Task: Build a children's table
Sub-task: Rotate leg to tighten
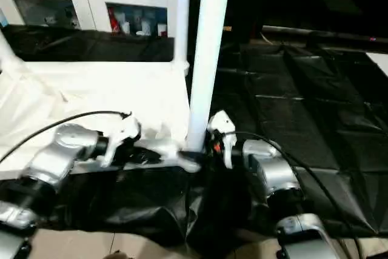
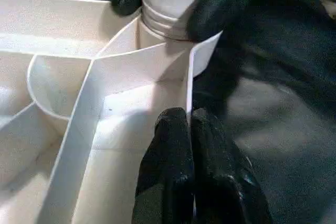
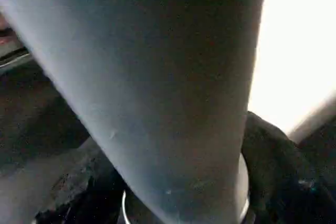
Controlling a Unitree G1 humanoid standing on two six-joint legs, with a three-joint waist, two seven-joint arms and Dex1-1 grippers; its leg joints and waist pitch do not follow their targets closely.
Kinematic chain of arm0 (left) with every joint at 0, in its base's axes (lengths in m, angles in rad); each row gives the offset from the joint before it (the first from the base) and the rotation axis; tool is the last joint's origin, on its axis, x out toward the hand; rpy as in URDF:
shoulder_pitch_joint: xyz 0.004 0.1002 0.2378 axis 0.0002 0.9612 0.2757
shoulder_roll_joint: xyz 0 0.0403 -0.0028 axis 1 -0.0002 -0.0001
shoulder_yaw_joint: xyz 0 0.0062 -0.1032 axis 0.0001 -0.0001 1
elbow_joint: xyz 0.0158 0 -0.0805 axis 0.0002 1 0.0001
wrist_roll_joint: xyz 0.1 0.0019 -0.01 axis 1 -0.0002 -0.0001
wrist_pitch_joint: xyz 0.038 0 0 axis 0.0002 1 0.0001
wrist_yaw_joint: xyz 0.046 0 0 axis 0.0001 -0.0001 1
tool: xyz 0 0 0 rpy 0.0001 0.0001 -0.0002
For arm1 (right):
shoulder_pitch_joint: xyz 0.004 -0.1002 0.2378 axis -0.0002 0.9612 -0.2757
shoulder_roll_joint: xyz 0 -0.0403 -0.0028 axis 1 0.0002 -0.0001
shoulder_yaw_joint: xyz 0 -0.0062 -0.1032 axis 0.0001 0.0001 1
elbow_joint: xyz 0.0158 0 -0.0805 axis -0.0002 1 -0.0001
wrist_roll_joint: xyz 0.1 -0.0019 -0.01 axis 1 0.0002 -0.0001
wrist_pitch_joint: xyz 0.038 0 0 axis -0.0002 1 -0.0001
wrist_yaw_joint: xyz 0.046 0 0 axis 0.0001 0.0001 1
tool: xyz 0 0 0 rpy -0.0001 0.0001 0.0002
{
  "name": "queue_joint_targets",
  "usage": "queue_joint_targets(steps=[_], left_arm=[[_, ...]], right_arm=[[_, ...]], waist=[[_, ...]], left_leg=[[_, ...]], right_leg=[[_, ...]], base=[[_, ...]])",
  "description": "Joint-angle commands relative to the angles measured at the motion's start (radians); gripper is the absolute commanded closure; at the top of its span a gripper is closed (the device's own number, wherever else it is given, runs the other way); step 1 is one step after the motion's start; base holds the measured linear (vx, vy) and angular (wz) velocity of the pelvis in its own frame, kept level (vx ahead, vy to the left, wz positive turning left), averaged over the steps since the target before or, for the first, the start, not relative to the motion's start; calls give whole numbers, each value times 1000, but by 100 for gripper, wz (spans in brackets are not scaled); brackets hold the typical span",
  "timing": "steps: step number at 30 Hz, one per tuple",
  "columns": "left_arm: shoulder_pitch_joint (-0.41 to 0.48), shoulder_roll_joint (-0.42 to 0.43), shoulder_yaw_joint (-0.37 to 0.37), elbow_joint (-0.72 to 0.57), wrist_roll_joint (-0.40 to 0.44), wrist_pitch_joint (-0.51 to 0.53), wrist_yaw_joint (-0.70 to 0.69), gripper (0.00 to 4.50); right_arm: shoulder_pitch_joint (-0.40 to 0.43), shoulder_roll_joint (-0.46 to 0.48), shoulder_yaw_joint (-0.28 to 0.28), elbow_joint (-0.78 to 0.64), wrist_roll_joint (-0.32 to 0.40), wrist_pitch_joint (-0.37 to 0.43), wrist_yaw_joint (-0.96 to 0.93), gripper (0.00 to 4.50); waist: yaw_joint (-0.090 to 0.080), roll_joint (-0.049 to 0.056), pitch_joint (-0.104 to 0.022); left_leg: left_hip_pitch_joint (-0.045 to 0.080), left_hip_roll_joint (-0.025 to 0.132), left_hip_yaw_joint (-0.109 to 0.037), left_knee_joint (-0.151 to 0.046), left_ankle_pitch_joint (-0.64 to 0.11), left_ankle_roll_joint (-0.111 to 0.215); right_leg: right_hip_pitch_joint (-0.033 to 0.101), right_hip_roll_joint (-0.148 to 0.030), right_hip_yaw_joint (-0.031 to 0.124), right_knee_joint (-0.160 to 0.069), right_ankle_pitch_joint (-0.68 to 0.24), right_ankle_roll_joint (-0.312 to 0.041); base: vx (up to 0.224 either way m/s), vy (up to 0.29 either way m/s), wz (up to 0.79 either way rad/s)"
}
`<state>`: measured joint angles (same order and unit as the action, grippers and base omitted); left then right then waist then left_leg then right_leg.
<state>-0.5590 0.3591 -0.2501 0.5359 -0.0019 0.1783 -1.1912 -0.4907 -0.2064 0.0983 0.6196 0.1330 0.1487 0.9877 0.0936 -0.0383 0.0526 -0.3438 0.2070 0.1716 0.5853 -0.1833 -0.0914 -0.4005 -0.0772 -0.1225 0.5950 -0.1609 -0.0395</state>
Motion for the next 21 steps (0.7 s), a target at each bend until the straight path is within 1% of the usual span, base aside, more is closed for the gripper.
queue_joint_targets(steps=[1,2,3,4,5,6,7,8,9,10,11,12,13,14,15,16,17,18,19,20,21], left_arm=[[-37,-58,0,0,-4,4,80,450],[-51,-75,7,19,3,5,119,450],[-75,-103,15,51,14,7,182,450],[-95,-129,22,79,23,9,235,450],[-98,-131,23,82,24,9,242,450],[-115,-153,29,104,30,14,287,450],[-133,-179,35,126,35,18,337,450],[-145,-198,40,141,35,24,368,450],[-150,-206,42,147,36,26,380,450],[-162,-226,45,161,41,26,406,450],[-163,-227,45,162,42,26,407,450],[-167,-239,42,165,44,21,412,450],[-167,-247,37,163,44,14,406,450],[-168,-250,36,166,46,9,405,450],[-168,-250,36,166,46,9,405,450],[-164,-246,29,165,47,-8,383,450],[-160,-240,24,163,48,-18,368,450],[-153,-231,19,158,47,-28,347,450],[-141,-215,14,148,44,-41,319,450],[-140,-214,14,147,43,-42,317,450],[-132,-203,11,138,37,-48,288,450]], right_arm=[[2,56,71,29,-43,11,-34,186],[-8,81,61,56,-54,7,-105,187],[-29,120,34,103,-62,0,-225,187],[-50,153,7,144,-62,-3,-328,187],[-52,156,3,148,-62,-4,-340,188],[-70,184,-22,181,-60,-4,-429,188],[-87,211,-52,209,-44,-5,-492,188],[-98,229,-67,224,-32,-5,-523,188],[-103,235,-73,229,-29,-5,-533,188],[-111,253,-79,237,-28,-14,-549,188],[-112,255,-78,237,-30,-15,-549,188],[-116,267,-71,237,-39,-29,-547,188],[-115,273,-61,230,-42,-42,-523,153],[-116,276,-59,231,-44,-50,-513,132],[-116,276,-59,231,-44,-50,-513,132],[-115,275,-63,226,-28,-59,-466,108],[-114,271,-62,220,-20,-60,-437,108],[-111,260,-54,209,-19,-56,-410,91],[-103,232,-30,187,-24,-56,-347,91],[-102,230,-28,185,-24,-56,-341,75],[-95,204,-14,166,-22,-51,-289,75]], waist=[[-6,3,-52],[-8,4,-52],[-10,8,-51],[-16,8,-49],[-19,7,-48],[-20,5,-52],[-19,8,-55],[-20,11,-57],[-16,14,-59],[-17,13,-59],[-15,12,-59],[-12,12,-60],[-9,16,-62],[-8,12,-65],[-7,10,-65],[-5,10,-67],[-5,11,-67],[-2,10,-69],[-1,9,-70],[-1,9,-70],[0,10,-69]], left_leg=[[7,23,-12,-71,-292,13],[10,23,-12,-70,-299,16],[12,24,-13,-72,-300,11],[17,20,-16,-71,-329,1],[16,18,-15,-69,-338,-1],[16,16,-18,-69,-337,-5],[18,18,-18,-70,-326,-2],[20,21,-17,-72,-321,0],[19,25,-16,-76,-315,8],[16,26,-15,-77,-307,12],[15,28,-15,-79,-303,12],[17,29,-13,-79,-298,15],[13,30,-12,-80,-283,17],[10,30,-9,-79,-258,21],[10,29,-7,-78,-247,23],[9,28,-5,-75,-226,31],[5,28,-5,-76,-212,34],[3,28,-4,-75,-189,42],[-1,26,-3,-74,-174,54],[-3,27,-3,-74,-166,58],[-2,29,-2,-73,-153,65]], right_leg=[[45,-87,52,-113,-587,-58],[41,-86,52,-117,-599,-47],[37,-85,53,-118,-599,-47],[36,-82,44,-123,-632,-35],[35,-82,42,-127,-650,-26],[40,-85,37,-130,-661,-12],[40,-86,38,-130,-639,-14],[38,-84,40,-129,-604,-27],[41,-84,44,-124,-554,-42],[42,-83,47,-121,-526,-50],[42,-83,50,-117,-504,-58],[40,-83,54,-112,-467,-77],[45,-84,58,-104,-424,-94],[47,-83,62,-96,-372,-110],[48,-82,63,-93,-354,-118],[50,-83,66,-88,-318,-135],[53,-83,66,-85,-301,-141],[57,-82,66,-81,-273,-147],[61,-81,66,-78,-252,-151],[62,-81,66,-77,-246,-152],[60,-81,66,-77,-240,-157]], base=[[0,0,0],[0,0,0],[0,0,0],[0,0,0],[0,0,0],[0,0,0],[0,0,0],[0,0,0],[0,0,0],[0,0,0],[0,0,0],[0,0,0],[0,0,0],[0,0,0],[0,0,0],[0,0,0],[0,0,0],[0,0,0],[0,0,0],[0,0,0],[0,0,0]])
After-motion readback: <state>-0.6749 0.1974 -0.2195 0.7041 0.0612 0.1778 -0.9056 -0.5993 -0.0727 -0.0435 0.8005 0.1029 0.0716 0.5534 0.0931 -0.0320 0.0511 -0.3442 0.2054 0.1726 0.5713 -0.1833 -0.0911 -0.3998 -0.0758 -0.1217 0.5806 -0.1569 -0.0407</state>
